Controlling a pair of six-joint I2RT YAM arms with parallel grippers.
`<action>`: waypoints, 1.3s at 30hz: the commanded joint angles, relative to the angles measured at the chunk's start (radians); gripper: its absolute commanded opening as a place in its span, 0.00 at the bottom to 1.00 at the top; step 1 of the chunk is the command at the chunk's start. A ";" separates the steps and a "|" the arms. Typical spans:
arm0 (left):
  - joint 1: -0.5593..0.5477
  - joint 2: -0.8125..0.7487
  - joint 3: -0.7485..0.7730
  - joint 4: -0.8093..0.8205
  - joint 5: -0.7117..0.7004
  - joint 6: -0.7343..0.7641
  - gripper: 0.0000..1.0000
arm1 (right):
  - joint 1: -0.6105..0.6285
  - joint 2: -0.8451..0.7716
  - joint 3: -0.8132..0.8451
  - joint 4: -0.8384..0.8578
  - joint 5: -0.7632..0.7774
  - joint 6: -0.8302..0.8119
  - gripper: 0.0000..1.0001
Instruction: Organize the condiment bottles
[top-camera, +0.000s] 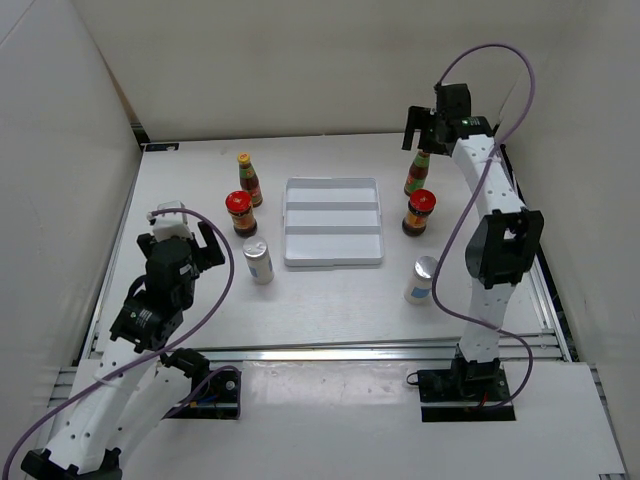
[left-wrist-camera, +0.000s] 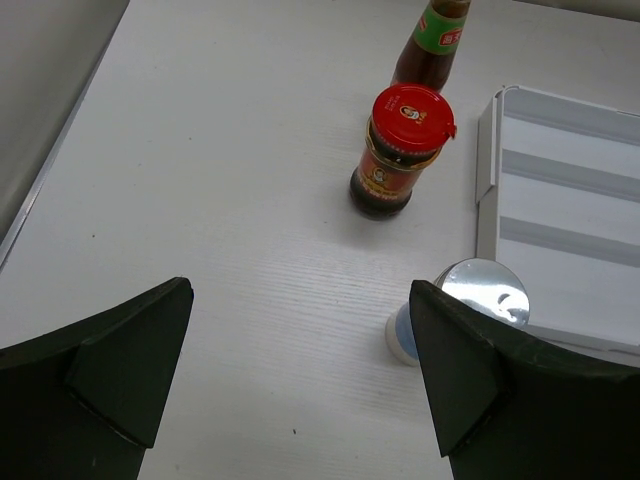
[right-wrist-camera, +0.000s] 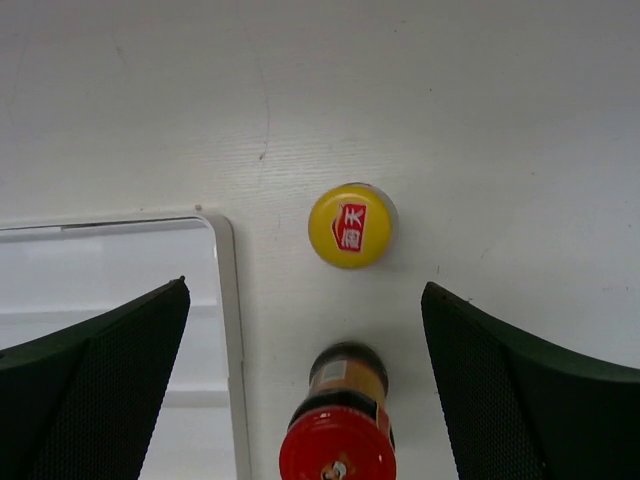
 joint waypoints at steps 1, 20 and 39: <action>-0.004 0.009 -0.001 0.001 -0.023 0.000 1.00 | 0.000 0.064 0.102 0.057 -0.024 -0.063 1.00; -0.004 0.018 -0.010 0.001 -0.041 0.000 1.00 | -0.021 0.194 0.108 0.060 0.008 -0.059 0.93; -0.004 0.027 -0.010 -0.008 -0.060 0.000 1.00 | -0.021 0.203 0.088 0.060 0.051 -0.059 0.40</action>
